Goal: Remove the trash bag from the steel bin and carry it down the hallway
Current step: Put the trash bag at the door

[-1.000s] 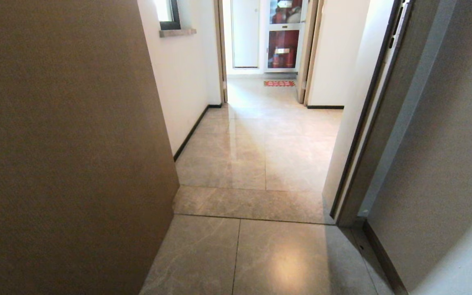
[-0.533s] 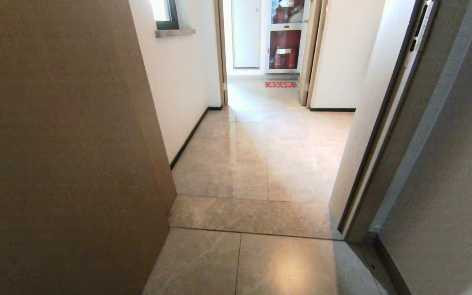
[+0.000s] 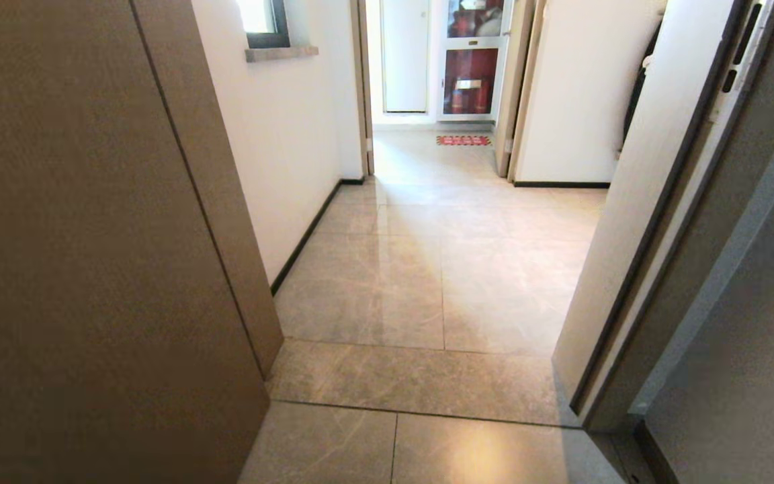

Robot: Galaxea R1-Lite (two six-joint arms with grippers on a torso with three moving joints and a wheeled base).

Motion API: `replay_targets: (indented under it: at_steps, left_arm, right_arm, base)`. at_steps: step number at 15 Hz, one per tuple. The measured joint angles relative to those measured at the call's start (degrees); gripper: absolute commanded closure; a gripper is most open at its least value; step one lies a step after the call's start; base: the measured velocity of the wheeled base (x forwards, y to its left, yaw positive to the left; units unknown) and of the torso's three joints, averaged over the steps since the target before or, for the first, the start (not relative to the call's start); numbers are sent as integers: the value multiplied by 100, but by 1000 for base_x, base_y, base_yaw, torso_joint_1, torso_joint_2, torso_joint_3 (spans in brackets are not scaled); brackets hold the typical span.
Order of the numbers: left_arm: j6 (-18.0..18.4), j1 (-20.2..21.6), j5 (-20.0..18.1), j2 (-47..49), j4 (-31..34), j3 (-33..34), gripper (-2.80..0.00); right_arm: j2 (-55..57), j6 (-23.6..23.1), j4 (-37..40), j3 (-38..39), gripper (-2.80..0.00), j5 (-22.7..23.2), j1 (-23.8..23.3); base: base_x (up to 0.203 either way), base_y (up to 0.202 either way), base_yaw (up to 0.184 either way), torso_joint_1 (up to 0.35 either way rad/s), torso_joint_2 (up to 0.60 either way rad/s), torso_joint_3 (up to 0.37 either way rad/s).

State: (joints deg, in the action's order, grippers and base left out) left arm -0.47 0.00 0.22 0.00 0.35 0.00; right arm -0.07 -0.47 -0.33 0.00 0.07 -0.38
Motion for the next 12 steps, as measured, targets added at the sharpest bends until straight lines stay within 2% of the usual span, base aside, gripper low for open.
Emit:
replay_targets:
  at_steps: [12]
  left_arm:
    - [5,0,2,0,1,0,0]
  right_arm:
    - [0,-4,-2,0,0,0,-6]
  base:
    - [192,0,0,2,4,2]
